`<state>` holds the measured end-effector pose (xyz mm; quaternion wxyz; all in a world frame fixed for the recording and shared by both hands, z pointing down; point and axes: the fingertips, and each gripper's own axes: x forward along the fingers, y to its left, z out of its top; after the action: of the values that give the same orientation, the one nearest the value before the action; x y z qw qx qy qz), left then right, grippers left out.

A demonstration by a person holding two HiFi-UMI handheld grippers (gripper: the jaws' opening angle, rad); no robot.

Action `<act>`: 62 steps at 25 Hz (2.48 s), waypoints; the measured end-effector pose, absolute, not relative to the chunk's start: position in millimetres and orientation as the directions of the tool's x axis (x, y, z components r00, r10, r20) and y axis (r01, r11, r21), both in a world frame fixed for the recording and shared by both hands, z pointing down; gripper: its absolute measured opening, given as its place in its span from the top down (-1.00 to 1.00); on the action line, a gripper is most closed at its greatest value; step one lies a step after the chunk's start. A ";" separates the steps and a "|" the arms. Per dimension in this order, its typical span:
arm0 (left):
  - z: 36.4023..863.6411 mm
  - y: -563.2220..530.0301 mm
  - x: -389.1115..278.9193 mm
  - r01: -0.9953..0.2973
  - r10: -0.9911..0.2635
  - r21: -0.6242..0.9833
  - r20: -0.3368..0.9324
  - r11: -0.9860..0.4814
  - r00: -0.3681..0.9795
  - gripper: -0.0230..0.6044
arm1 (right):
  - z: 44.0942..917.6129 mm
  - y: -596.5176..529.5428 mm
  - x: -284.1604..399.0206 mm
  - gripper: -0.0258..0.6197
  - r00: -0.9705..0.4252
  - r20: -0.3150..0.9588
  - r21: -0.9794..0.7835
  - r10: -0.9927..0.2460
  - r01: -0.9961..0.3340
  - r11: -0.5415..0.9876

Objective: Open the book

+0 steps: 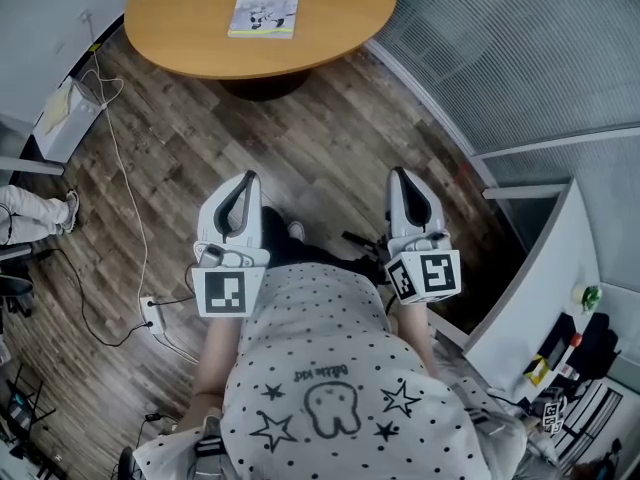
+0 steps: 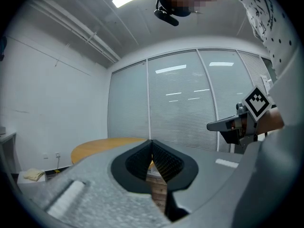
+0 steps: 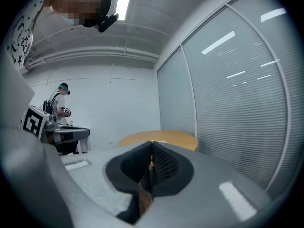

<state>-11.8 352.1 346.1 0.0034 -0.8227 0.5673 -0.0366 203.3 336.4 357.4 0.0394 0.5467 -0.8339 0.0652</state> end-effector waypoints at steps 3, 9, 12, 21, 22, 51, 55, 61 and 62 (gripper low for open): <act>349.3 352.6 -15.0 -0.939 -0.939 -0.038 0.063 -0.342 0.339 0.90 | 362.0 335.2 204.8 0.91 -0.398 0.149 -0.075 -0.905 -0.917 0.391; 352.9 343.5 -20.5 -0.941 -0.940 -0.031 0.073 -0.337 0.335 0.90 | 366.3 327.1 197.3 0.91 -0.406 0.162 -0.085 -0.899 -0.914 0.397; 355.1 331.8 -23.2 -0.939 -0.937 -0.031 0.078 -0.344 0.340 0.90 | 370.7 317.7 192.3 0.91 -0.406 0.175 -0.087 -0.897 -0.914 0.397; 355.0 251.3 -37.2 -0.925 -0.922 -0.019 0.081 -0.380 0.378 0.90 | 369.7 246.9 173.3 0.91 -0.390 0.204 -0.073 -0.898 -0.921 0.383; 353.6 238.2 -39.0 -0.920 -0.918 -0.026 0.080 -0.391 0.388 0.90 | 367.0 235.2 170.0 0.91 -0.388 0.201 -0.071 -0.899 -0.922 0.382; 361.3 51.5 -80.5 -0.825 -0.824 -0.071 0.151 -0.561 0.547 0.89 | 368.0 60.0 104.2 0.91 -0.332 0.203 -0.086 -0.921 -0.943 0.322; 368.7 43.7 -85.2 -0.830 -0.823 -0.056 0.180 -0.556 0.539 0.89 | 366.0 46.4 98.2 0.91 -0.351 0.203 -0.089 -0.914 -0.936 0.340; 369.4 19.9 -91.1 -0.860 -0.850 -0.035 0.174 -0.510 0.497 0.89 | 370.2 19.4 95.6 0.91 -0.384 0.223 -0.092 -0.896 -0.923 0.373; 370.1 14.8 -92.2 -0.866 -0.857 -0.031 0.172 -0.498 0.487 0.90 | 371.6 13.3 96.0 0.91 -0.392 0.225 -0.093 -0.892 -0.920 0.381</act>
<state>-92.2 14.8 370.1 -0.0298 -0.8616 0.4999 -0.0827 96.0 13.3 371.6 0.0689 0.5471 -0.8280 0.1015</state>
